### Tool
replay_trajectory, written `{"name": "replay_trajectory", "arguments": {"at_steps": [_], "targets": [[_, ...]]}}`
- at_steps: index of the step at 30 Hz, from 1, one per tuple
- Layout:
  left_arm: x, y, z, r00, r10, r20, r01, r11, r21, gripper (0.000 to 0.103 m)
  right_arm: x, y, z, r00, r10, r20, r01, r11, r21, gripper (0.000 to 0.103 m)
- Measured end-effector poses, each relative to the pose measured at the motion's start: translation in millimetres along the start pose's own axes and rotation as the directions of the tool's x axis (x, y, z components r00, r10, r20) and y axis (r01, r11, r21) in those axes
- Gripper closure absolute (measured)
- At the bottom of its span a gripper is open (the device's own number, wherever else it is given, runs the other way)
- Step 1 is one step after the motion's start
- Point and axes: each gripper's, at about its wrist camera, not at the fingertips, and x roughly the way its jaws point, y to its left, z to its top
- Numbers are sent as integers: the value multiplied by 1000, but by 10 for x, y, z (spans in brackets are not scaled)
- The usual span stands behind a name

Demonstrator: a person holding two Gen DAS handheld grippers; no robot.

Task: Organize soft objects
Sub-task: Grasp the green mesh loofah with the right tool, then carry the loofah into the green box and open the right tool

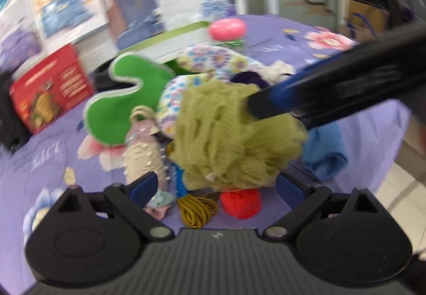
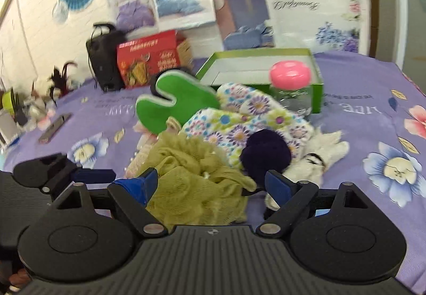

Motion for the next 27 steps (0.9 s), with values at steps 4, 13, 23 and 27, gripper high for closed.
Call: {"name": "replay_trajectory", "arguments": {"at_steps": [4,13,23,27], "targets": [[98,-6,72,998,0,63,-4,997,77,7,240,39,25,998,40,-58,-41,999,-19,28],[476,235,167,986,-163,36,164,986,-9,7,675,-92,75,967,168,-190,-160,986,55,26],[475,192,156,987,-152,51,151,988,22,25,691,-182,18,957,222,-185,-215,975,56,25],[320,207,210,985,-138,106,137,990,15,50,483,-172,4,970,226,-93,-224,974,29,36]]}}
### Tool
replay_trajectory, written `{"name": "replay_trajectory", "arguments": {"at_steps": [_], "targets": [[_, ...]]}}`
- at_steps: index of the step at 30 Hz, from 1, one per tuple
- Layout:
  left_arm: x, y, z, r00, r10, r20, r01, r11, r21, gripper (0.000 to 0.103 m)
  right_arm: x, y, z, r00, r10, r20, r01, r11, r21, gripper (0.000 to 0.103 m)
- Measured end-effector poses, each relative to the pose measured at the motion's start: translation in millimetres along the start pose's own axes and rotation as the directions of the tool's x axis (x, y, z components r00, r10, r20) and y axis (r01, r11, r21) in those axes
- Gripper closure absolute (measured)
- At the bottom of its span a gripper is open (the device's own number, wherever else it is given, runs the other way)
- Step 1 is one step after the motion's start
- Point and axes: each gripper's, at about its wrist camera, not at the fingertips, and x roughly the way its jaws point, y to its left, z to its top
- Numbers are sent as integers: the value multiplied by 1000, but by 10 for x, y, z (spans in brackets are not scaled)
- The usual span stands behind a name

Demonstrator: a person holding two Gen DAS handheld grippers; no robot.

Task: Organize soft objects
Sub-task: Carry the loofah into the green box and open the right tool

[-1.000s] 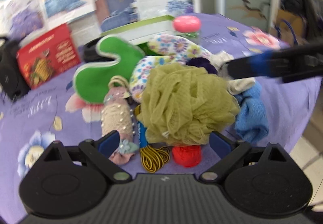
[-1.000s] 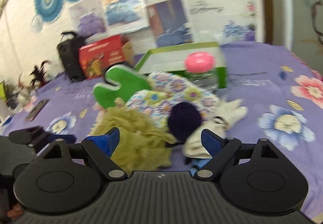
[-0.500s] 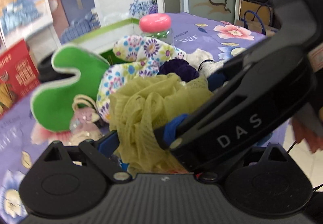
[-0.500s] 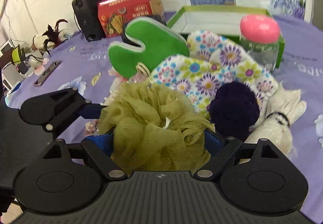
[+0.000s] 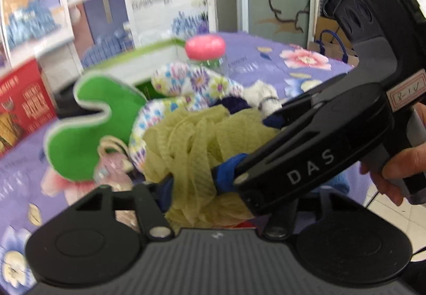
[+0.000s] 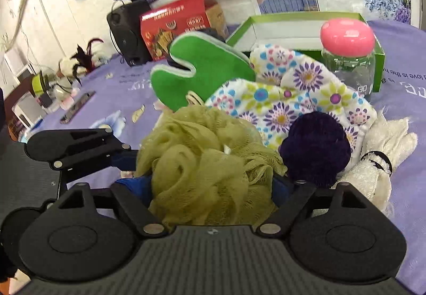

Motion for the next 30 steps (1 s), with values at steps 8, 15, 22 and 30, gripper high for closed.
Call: {"name": "replay_trajectory", "arguments": {"at_steps": [8,15,22,30], "targets": [[-156,162,750,968,140,208,-162,982,94,47,-337,82,752,978,-19,206,61,978,-199,39],[659,982,1680,951,260,169,-270,962,43,0,319,-430,1947,972,-111,208,151,970,-189,36],[801,1483,1672,948,306,92,-291,945,-149,0,248,-702,1998,941,-162,298,203,973,-112,35],[264,1199,1327,942,315,117,-275,922,-271,0,-165,-321,1307,692,-506,514,627,775,-81,34]]}}
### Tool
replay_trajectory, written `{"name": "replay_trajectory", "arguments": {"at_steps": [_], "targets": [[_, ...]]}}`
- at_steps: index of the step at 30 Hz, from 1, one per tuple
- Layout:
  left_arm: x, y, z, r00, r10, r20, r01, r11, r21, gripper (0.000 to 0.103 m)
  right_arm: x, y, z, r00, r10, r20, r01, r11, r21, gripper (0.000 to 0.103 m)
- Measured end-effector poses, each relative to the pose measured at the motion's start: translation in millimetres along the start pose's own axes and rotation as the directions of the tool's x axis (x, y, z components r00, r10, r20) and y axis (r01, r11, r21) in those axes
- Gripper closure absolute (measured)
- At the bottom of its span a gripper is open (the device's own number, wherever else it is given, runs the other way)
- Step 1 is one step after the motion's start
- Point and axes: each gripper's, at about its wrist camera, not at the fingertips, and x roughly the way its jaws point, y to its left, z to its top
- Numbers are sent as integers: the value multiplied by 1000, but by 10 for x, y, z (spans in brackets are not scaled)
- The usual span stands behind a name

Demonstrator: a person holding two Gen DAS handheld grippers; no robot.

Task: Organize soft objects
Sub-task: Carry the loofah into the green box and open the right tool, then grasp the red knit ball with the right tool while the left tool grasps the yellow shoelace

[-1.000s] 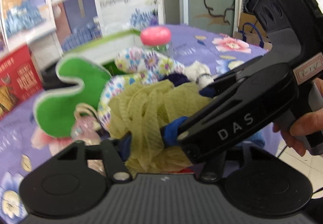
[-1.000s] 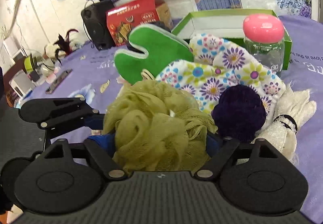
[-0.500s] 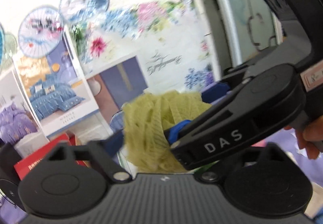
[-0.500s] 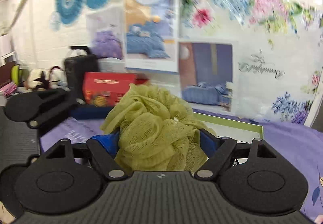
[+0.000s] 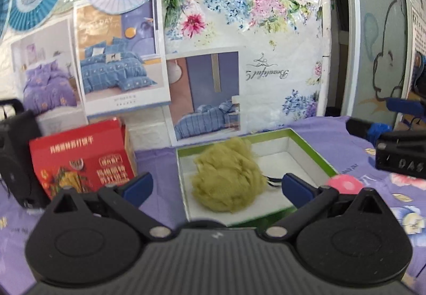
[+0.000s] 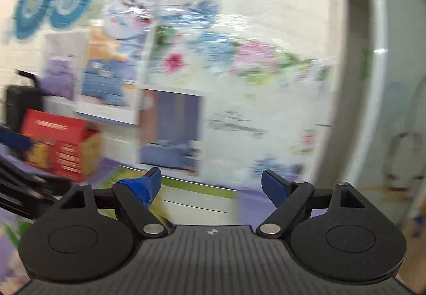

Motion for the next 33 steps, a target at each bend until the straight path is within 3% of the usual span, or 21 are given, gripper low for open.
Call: {"name": "replay_trajectory", "arguments": {"at_steps": [6,10,14,18,20,23,27,30,33], "targets": [[-407,-149,-326,992,-100,-80,93,992,-86,0,-477,-131,-295,992,74,-107,-74,997,4,34],[-659,-303,-697,989,-74,-132,67,996,-55,0,-878,-72,-537,984,90,-151,-95,995,-25,34],[-856,-452,-1149,975,-87,-206,89,996,1,0,-1183,-75,-853,966,62,-250,-66,998,-10,34],[-945,-496,-1546,953,-53,-299,60,998,15,0,-1352,-25,-1093,930,130,-344,-104,990,93,34],[-984,-416,-1690,942,-24,-336,22,1000,-10,0,-1395,108,-1116,904,237,-355,-200,970,137,34],[-1121,-196,-1790,937,33,-349,-57,997,-59,0,-1454,396,-1078,871,353,-342,-339,935,102,34],[-1246,140,-1718,928,51,-368,-121,978,-169,0,-1468,704,-1179,813,443,-377,-473,881,17,34],[-1183,247,-1598,932,24,-362,-113,967,-227,0,-1397,833,-1263,762,498,-413,-532,846,39,34],[-922,231,-1416,932,51,-358,-134,968,-211,0,-1309,885,-1285,749,517,-414,-532,842,89,34]]}}
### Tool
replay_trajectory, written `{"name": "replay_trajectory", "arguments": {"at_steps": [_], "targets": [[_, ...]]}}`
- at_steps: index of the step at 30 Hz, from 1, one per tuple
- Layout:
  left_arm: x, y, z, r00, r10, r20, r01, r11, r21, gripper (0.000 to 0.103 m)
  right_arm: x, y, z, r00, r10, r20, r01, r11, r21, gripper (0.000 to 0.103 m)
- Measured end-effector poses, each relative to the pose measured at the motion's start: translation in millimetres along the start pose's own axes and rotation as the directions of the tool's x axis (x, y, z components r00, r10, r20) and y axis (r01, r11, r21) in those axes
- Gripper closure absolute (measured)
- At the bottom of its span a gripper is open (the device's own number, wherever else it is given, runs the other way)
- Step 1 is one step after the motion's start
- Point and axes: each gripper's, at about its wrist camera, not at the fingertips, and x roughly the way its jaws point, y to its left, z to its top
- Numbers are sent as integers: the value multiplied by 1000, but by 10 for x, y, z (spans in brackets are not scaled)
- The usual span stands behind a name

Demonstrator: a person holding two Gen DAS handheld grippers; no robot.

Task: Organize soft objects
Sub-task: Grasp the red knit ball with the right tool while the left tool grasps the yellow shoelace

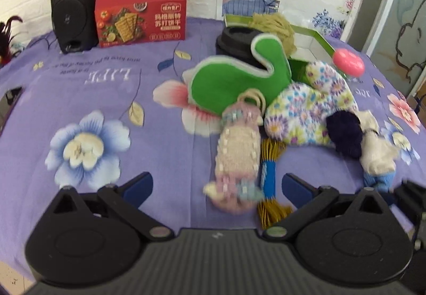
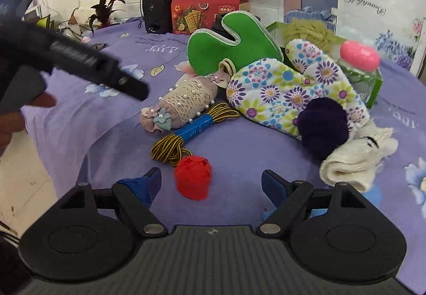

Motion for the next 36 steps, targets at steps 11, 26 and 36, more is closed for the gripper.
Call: {"name": "replay_trajectory", "arguments": {"at_steps": [11,26,36], "targets": [[887,-26,276,989,31,-142,-29,999,22,0,215,35,-90,999,-4,-40,4,1000,-3,34],[622,148,269,991,75,-108,-74,997,9,0,388,-128,-43,998,-36,-48,34,999,-34,34],[35,-231,-84,985,-112,-130,121,990,66,0,336,-223,-79,999,-27,-26,25,996,-91,34]]}}
